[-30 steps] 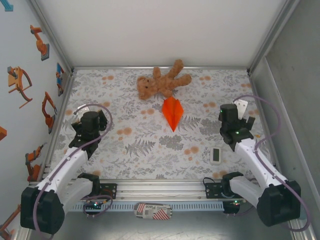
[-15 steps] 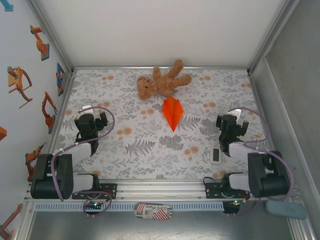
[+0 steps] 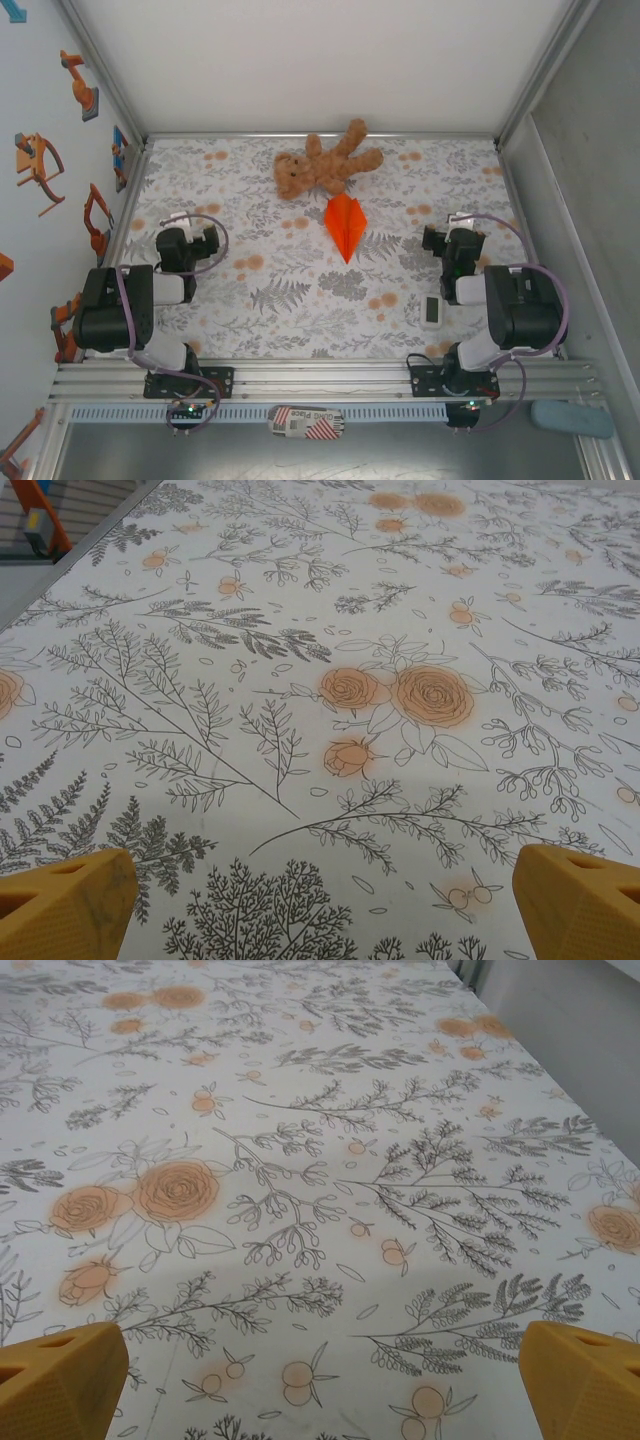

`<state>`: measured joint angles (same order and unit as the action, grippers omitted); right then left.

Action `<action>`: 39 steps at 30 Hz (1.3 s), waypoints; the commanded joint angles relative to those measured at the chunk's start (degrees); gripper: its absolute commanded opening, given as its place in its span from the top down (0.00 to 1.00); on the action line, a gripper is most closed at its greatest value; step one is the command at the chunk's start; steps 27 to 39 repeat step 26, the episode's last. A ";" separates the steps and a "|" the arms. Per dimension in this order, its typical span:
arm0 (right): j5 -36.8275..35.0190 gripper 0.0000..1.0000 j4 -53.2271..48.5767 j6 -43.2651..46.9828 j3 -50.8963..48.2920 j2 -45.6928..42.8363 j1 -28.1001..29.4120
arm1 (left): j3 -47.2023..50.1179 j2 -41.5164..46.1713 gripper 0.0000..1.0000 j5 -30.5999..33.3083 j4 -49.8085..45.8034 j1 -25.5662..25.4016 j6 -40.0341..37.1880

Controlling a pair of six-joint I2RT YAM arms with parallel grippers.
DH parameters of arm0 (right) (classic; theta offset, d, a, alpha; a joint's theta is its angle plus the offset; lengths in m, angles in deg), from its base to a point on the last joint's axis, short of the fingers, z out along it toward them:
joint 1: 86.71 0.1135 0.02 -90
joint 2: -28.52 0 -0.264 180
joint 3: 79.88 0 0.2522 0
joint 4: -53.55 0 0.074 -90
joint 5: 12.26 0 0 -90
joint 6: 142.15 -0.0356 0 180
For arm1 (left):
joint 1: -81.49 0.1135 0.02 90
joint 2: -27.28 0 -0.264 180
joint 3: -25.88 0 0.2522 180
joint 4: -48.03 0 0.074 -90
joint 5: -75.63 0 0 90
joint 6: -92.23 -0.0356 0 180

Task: Fold a paper plane with a square sheet of paper (pick it up from the middle)
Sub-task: Reset both arms

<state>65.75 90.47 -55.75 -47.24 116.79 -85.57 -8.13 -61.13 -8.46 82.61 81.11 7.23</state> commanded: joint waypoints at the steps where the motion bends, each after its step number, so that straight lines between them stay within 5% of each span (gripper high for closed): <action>1: -0.88 0.02 1.69 -1.20 2.12 0.21 -0.76 | -2.36 -0.02 0.04 -0.69 1.49 -0.23 -1.29; 7: 0.39 0.01 0.83 -1.90 2.40 0.07 -1.67 | -2.74 0.14 0.04 3.78 0.37 -2.23 -2.19; 39: 0.39 0.01 0.88 -1.82 2.36 -0.02 -1.67 | -3.06 -0.06 0.04 2.84 -0.07 -1.81 -2.14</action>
